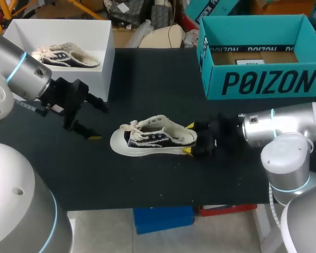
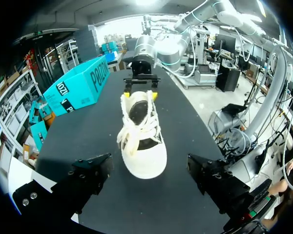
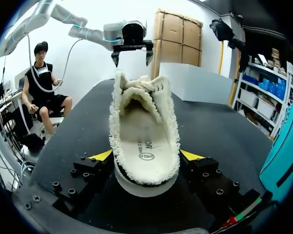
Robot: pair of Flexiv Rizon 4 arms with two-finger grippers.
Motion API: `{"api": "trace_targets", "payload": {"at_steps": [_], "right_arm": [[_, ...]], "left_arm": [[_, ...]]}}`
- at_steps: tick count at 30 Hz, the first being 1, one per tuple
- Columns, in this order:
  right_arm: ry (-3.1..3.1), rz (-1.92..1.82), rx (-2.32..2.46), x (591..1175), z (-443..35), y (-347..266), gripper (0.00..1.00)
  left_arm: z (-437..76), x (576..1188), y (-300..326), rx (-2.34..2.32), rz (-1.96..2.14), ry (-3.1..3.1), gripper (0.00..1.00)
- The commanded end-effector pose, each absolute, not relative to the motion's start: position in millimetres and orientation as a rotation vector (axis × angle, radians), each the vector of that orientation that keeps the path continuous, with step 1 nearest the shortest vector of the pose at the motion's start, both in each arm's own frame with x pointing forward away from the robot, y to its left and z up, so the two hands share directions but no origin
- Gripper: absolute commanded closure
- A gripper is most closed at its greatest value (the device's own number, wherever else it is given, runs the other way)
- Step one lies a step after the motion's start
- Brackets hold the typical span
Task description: Take the shoe out of the shoebox, open the shoe tongue, remove and reinsert the insole, then place the shoe into the shoebox
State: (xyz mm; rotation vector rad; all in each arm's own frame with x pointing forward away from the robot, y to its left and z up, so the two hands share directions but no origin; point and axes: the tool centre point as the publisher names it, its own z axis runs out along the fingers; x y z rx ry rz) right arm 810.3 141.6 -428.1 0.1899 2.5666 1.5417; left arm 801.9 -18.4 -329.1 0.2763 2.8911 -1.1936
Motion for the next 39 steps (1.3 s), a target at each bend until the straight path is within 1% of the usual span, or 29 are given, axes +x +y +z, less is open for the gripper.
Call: {"api": "trace_targets", "payload": {"at_steps": [1,18,22,27,28,30,39], "right_arm": [[2.567,1.554,0.184,807.8,-430.7,140.6,1.0],[2.59,1.56,0.183,808.3,-433.6,142.0,1.0],[2.59,1.56,0.183,808.3,-433.6,142.0,1.0],[2.59,1.56,0.183,808.3,-433.6,142.0,1.0],[2.59,1.56,0.183,808.3,-433.6,142.0,1.0],[2.59,1.56,0.183,808.3,-433.6,142.0,1.0],[2.59,1.56,0.183,808.3,-433.6,142.0,1.0]], "left_arm": [[-330.6,801.2,-18.8,0.276,-1.191,2.887,0.0],[-330.6,801.2,-18.8,0.276,-1.191,2.887,0.0],[-318.5,798.1,-23.4,0.178,-0.943,2.914,0.0],[-306.3,792.9,-32.1,-0.176,-0.545,2.934,0.0],[-303.3,791.1,-34.6,-0.215,-0.522,2.925,0.0],[-299.5,787.1,-41.8,-0.152,-0.51,2.924,0.0],[-299.5,787.1,-41.8,-0.152,-0.51,2.924,0.0]]}}
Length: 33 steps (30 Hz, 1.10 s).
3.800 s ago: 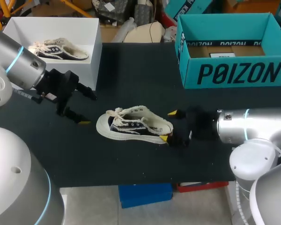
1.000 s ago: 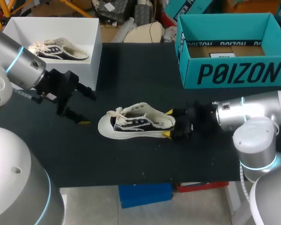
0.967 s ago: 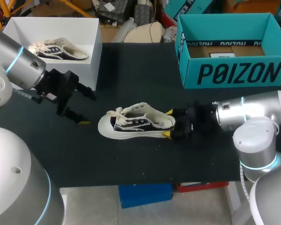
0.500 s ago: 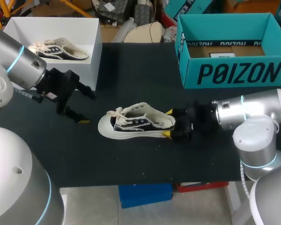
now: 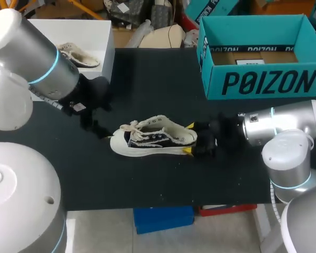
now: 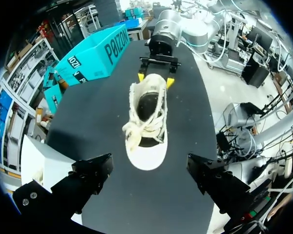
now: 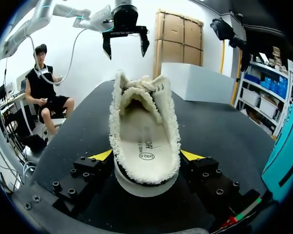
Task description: Take the shoe out of the shoebox, open the shoe tongue, remove and reinsert the insole, then place the shoe into the shoebox
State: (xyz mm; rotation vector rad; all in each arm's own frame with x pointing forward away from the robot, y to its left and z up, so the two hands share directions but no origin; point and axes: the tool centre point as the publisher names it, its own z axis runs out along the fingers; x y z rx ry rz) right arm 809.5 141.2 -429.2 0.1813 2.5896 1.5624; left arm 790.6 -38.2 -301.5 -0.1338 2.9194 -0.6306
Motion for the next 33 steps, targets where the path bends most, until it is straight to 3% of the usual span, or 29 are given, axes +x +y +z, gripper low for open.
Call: {"api": "trace_targets", "payload": {"at_steps": [1,9,11,13,17,33], "right_arm": [[2.59,1.56,0.183,808.3,-433.6,142.0,1.0],[2.59,1.56,0.183,808.3,-433.6,142.0,1.0],[2.59,1.56,0.183,808.3,-433.6,142.0,1.0],[2.59,1.56,0.183,808.3,-433.6,142.0,1.0],[2.59,1.56,0.183,808.3,-433.6,142.0,1.0],[2.59,1.56,0.183,808.3,-433.6,142.0,1.0]], "left_arm": [[-299.5,787.1,-41.8,-0.152,-0.51,2.924,0.0],[-311.1,793.6,-57.3,-0.399,-0.51,2.996,0.0],[-315.0,799.9,-67.0,-0.694,-0.386,3.021,0.0],[-327.8,807.1,-78.3,-1.096,0.039,2.87,0.0],[-319.1,813.3,-78.5,-1.547,0.126,2.533,0.0],[-313.7,812.4,-78.9,-1.59,0.086,2.552,0.0]]}}
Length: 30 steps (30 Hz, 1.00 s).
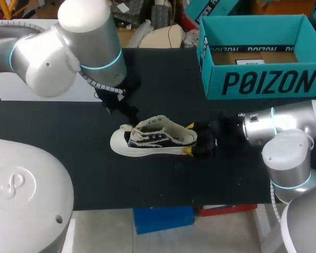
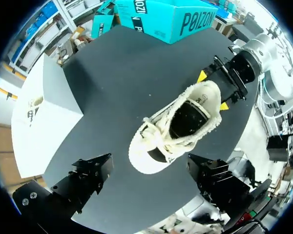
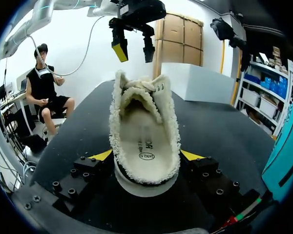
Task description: Take the shoe out of the shoebox, open the shoe tongue, remove and reinsert the insole, then place the shoe into the shoebox
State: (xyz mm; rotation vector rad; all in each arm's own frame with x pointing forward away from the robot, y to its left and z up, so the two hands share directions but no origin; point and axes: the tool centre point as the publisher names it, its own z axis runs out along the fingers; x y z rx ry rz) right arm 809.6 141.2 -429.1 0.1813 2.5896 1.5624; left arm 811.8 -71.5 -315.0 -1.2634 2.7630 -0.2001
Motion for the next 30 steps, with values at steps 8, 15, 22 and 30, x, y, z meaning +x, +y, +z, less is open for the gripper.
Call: {"api": "trace_targets", "payload": {"at_steps": [8,15,22,30], "right_arm": [[2.59,1.56,0.183,808.3,-433.6,142.0,1.0],[2.59,1.56,0.183,808.3,-433.6,142.0,1.0],[2.59,1.56,0.183,808.3,-433.6,142.0,1.0],[2.59,1.56,0.183,808.3,-433.6,142.0,1.0]], "left_arm": [[-311.9,814.5,-86.5,-2.13,0.116,2.242,0.0],[-312.4,810.2,-94.3,-2.302,0.102,2.062,0.0],[-313.1,808.0,-119.0,-2.258,0.118,2.088,0.0],[-317.2,802.1,-144.4,-2.123,0.103,2.173,0.0]]}}
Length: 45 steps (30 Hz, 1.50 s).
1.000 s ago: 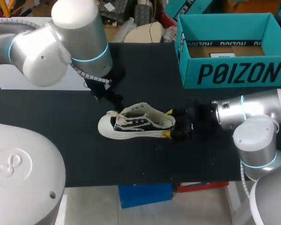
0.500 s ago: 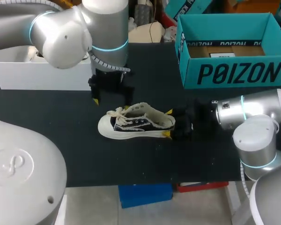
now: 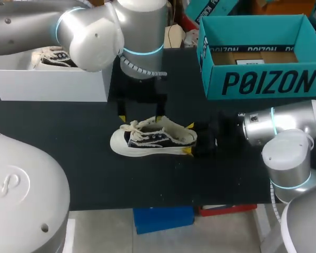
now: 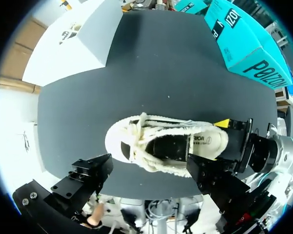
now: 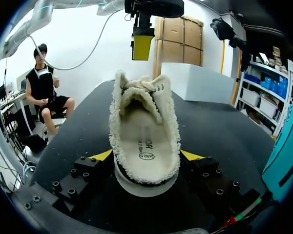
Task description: Take the shoe out of the shoebox, open the shoe tongue, remove and reinsert the insole, then place the shoe into the shoebox
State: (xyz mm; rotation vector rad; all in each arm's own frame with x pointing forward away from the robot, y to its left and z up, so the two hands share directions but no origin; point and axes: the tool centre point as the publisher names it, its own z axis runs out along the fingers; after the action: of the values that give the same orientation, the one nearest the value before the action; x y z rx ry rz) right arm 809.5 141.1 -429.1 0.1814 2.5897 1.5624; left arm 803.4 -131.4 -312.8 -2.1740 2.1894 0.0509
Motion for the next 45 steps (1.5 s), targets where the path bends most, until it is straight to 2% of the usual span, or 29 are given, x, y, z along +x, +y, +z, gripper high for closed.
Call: {"api": "trace_targets", "payload": {"at_steps": [1,21,45], "right_arm": [[2.59,1.56,0.183,808.3,-433.6,142.0,1.0],[2.59,1.56,0.183,808.3,-433.6,142.0,1.0],[2.59,1.56,0.183,808.3,-433.6,142.0,1.0]], "left_arm": [[-318.3,802.2,-147.8,-2.124,0.117,2.174,0.0],[-347.0,797.8,-181.3,-2.006,0.353,2.015,0.0],[-372.0,808.9,-170.7,-1.884,0.486,1.95,0.0]]}}
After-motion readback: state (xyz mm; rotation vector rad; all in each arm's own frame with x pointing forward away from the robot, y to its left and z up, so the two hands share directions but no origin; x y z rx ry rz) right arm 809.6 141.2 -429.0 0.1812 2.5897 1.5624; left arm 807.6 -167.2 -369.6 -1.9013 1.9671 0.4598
